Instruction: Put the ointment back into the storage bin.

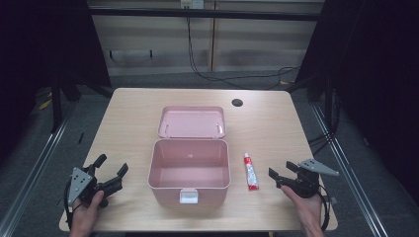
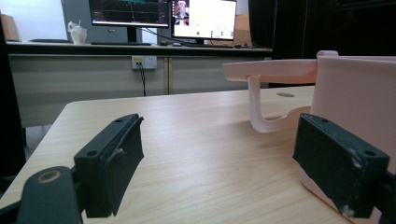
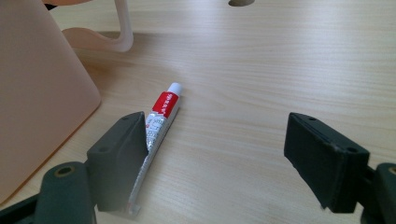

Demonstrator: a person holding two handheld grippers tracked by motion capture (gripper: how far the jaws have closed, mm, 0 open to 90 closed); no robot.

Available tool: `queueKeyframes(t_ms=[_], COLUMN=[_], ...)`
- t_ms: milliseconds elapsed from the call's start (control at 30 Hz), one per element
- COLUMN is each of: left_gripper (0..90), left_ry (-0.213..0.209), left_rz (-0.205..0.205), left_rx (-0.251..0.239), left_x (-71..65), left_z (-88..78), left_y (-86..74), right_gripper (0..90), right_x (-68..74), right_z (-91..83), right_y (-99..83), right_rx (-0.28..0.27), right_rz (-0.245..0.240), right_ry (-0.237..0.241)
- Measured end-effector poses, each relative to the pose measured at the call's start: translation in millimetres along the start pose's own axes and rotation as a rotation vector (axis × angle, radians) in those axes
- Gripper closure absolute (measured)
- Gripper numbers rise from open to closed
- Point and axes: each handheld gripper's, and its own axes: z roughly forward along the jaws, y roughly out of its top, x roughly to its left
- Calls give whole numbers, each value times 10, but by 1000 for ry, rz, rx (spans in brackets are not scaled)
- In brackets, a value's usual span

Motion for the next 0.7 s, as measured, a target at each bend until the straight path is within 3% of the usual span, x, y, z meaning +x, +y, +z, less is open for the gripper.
queueKeyframes(t_ms=[133,233,267,300,367,400,467,533,700], left_gripper=[156,157,157,157,157,157,157,157,157], left_ry=[-1,1,11,-5,-3,-1,-5,-1,-11], left_rz=[6,7,16,5,5,15,17,13,7], left_rx=[2,-4,-2,1,0,0,0,-4,-7], left_x=[-2,-23,-17,-15,-7,-5,-8,-18,-22], left_z=[-1,0,-4,0,0,-2,-3,-4,0], left_y=[0,-4,-1,-2,-1,-1,-1,-3,-5], right_gripper=[214,339,336,334,367,385,389,391,390], right_x=[-6,6,7,8,6,4,24,31,57], right_z=[-16,-77,-88,-97,-107,-107,-97,-92,-88], right_y=[13,36,42,48,60,71,98,111,193], right_rx=[3,-24,-31,-30,-13,7,61,81,123], right_rz=[9,-12,-16,-23,-14,-17,-29,-24,-29], right_ry=[1,9,13,18,33,64,65,80,60])
